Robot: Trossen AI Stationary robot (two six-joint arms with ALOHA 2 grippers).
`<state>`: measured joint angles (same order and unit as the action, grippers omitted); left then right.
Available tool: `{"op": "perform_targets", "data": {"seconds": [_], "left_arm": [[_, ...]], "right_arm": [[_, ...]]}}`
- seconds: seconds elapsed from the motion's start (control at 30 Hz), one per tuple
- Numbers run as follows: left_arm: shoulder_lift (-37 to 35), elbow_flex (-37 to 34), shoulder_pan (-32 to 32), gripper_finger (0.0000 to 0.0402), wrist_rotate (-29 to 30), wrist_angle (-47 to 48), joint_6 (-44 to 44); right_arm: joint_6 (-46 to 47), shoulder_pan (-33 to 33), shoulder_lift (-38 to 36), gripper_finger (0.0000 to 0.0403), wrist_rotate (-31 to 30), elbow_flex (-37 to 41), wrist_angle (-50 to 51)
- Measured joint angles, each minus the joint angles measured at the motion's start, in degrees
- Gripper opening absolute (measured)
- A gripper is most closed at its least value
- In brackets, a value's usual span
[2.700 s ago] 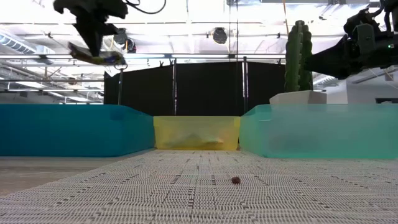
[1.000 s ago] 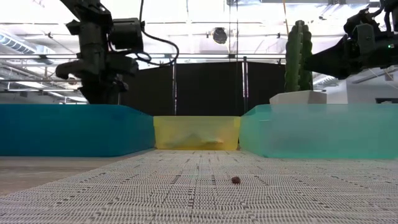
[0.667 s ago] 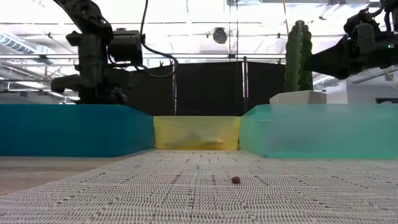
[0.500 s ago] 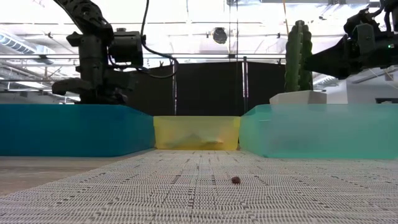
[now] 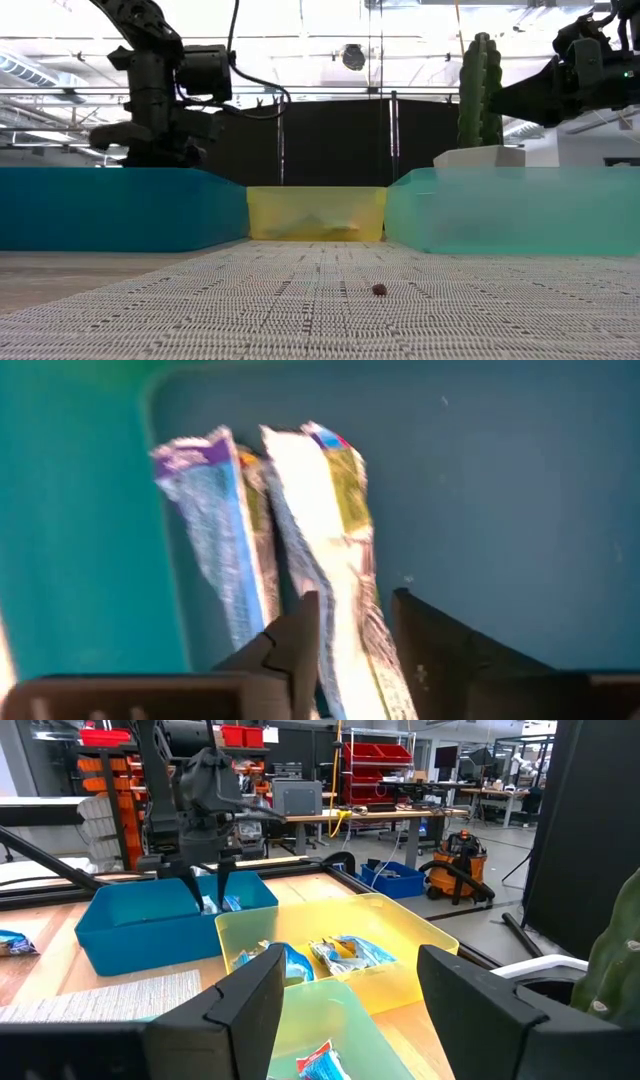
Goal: Pick and place Granola Bars by type
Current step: Put the blue granola bar into the blue bin
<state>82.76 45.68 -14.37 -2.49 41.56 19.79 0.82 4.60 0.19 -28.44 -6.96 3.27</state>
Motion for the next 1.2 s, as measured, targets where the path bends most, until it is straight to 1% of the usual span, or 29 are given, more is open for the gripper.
{"op": "perform_targets", "data": {"seconds": [0.13, 0.3, 0.47, 0.57, 0.67, 0.8, 0.93, 1.07, 1.2], "left_arm": [[0.0, 2.47, 0.0, 0.0167, 0.4, 1.4, -0.91], [-0.02, 7.61, 0.02, 0.0214, 1.1, 4.17, -3.03], [-0.02, 14.86, 0.0, 0.0258, 1.67, 9.59, -4.89], [-0.04, 20.22, 0.02, 0.0281, 3.61, 14.43, -6.38], [-0.07, 26.23, 0.04, 0.0298, 6.79, 19.32, -8.43], [-0.09, 33.89, 0.63, 0.0307, 12.89, 24.68, -11.65], [-0.11, 40.65, 1.08, 0.0303, 17.79, 29.84, -16.48], [-0.1, 45.7, 2.0, 0.0299, 22.04, 35.98, -23.67], [-0.09, 49.68, 3.79, 0.0301, 24.18, 44.22, -33.53]], "right_arm": [[0.0, -0.01, -0.02, 0.0222, 0.0, 0.0, -0.01], [0.0, 0.0, 0.0, 0.0222, 0.01, -0.02, 0.0], [0.0, -0.01, -0.01, 0.0222, 0.02, 0.0, -0.02], [0.0, 0.0, -0.02, 0.0222, 0.0, 0.0, -0.02], [0.0, -0.02, -0.02, 0.0222, 0.0, 0.0, -0.02], [0.0, 0.0, 0.0, 0.0222, 0.0, 0.0, -0.02], [0.0, 0.0, -0.02, 0.0222, 0.02, -0.02, -0.02], [0.0, -0.02, -0.01, 0.0222, 0.02, 0.0, 0.0], [0.0, 0.0, -0.02, 0.0222, 0.0, -0.01, 0.0]]}}
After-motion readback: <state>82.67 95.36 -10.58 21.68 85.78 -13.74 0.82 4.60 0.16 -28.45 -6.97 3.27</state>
